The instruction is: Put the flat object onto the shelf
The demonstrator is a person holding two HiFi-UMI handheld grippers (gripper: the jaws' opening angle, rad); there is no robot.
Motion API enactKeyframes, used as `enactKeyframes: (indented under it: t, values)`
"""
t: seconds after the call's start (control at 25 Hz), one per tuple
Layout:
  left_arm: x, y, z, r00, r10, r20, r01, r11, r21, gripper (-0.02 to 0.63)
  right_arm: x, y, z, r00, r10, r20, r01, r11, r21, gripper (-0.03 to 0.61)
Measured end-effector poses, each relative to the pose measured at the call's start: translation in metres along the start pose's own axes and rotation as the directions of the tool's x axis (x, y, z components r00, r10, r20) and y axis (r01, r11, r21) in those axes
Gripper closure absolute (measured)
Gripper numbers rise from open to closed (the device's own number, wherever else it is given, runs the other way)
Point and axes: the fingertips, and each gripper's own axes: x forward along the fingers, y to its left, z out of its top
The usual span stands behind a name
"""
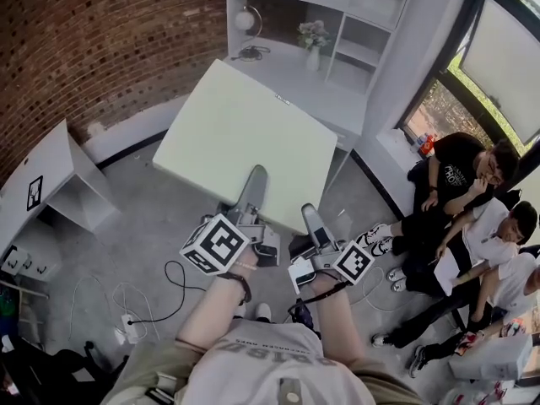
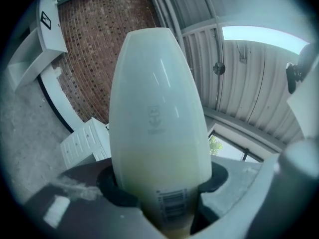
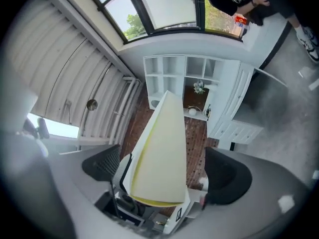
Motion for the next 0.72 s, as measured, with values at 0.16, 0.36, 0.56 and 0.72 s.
enactKeyframes:
  t: [0.16,0.36,0.56,0.72]
  values:
    - [0.005,-0.003,-0.011,1.0,-0.011,-0.021,0.01,1.0,-0.025,0.319,0.01,-0.001,0.002,1.0,0.02,-0.007,-0.019,0.999,0.045,0.092]
    - [0.009,0.0,-0.022,0.999,-0.022,-0.043,0.02,0.999,-0.039,0.314,0.01,-0.006,0.005,1.0,0.01,0.007,-0.01,0.998,0.07,0.184]
    - [0.014,0.001,-0.029,0.994,-0.093,-0.063,0.088,0.993,-0.075,0.273,0.005,-0.008,0.013,1.0,0.02,0.019,-0.021,0.999,0.044,0.213]
    - [0.02,-0.001,-0.042,0.981,-0.144,-0.132,0.142,0.99,-0.025,0.224,0.003,-0.009,0.033,0.999,0.042,0.032,-0.043,0.999,0.02,0.226]
